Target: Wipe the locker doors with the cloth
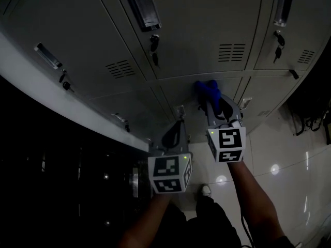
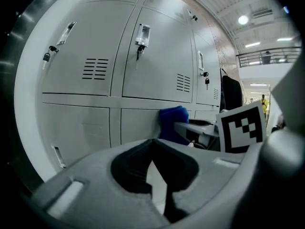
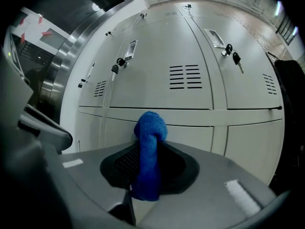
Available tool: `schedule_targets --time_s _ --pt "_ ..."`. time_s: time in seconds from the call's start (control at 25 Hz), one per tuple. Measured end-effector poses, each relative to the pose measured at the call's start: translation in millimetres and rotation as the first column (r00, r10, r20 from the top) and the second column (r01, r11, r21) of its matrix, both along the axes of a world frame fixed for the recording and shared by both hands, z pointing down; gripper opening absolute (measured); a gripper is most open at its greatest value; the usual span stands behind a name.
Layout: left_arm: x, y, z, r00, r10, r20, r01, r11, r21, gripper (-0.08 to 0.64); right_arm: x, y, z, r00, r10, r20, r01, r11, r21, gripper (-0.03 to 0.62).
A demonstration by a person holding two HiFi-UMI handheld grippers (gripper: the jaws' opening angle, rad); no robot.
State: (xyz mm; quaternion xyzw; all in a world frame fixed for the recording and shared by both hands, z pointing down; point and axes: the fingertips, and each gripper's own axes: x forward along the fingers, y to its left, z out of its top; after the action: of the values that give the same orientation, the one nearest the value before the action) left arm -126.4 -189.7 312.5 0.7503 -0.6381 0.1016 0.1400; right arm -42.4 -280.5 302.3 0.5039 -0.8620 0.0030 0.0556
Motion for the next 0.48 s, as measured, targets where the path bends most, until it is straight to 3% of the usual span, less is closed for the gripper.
schedule_targets --time_s 0.48 --pt "37 -18 0 0.999 0.042 -0.025 -0.041 0.999 0.016 0.003 83 -19 1 0.99 0.142 0.014 -0.142 0.99 -0.002 0.084"
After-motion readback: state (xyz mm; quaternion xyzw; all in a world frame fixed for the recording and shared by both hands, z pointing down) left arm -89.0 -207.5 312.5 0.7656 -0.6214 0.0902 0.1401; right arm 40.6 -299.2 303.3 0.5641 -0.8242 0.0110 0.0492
